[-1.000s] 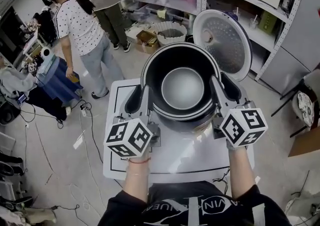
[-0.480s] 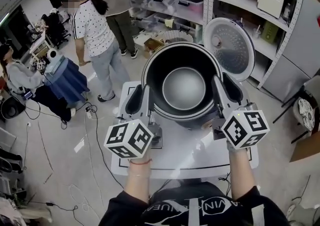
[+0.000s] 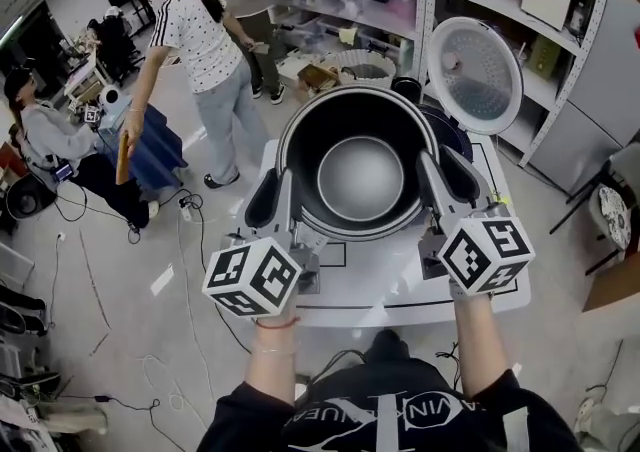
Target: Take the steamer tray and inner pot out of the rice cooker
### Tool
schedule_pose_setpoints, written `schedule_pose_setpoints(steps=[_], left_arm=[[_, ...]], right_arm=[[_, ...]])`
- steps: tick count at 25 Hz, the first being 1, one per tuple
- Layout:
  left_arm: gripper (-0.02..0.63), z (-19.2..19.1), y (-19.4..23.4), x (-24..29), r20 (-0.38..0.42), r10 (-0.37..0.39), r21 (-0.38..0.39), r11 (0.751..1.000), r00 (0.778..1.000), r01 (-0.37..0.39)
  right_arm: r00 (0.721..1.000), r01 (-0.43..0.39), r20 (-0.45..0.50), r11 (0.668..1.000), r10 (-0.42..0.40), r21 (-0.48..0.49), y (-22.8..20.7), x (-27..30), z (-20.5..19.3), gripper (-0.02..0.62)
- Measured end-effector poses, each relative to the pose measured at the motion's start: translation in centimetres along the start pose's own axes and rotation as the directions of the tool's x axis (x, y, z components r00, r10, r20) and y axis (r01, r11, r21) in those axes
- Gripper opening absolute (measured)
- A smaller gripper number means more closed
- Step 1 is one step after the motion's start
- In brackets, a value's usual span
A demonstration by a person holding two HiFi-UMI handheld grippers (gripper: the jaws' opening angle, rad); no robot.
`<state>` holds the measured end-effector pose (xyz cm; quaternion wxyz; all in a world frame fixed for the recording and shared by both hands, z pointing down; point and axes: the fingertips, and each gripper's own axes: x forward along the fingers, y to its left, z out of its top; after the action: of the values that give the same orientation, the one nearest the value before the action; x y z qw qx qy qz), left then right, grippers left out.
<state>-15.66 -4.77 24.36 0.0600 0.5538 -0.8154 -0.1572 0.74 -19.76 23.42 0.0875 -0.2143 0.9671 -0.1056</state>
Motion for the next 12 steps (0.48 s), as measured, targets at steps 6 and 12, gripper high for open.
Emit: schedule_pose_setpoints(steps=[6,12], left_arm=[[0.089,-1.5,1.3,-4.0,-0.036,0.015,-0.014,1.0,0.999,-0.016],[0.089,-3.8,2.8,-7.4,-0.082,0.012,-0.034,0.999,0.997,-0.015]], right_arm=[[0.999,0.004,-0.043,1.0,-0.003,0.021,2.4,-2.4,-2.7,0.103],[0.997,0.026,-0.073,0.999,-0.023,0.04,4.5,-5.0,-5.6,0.103]])
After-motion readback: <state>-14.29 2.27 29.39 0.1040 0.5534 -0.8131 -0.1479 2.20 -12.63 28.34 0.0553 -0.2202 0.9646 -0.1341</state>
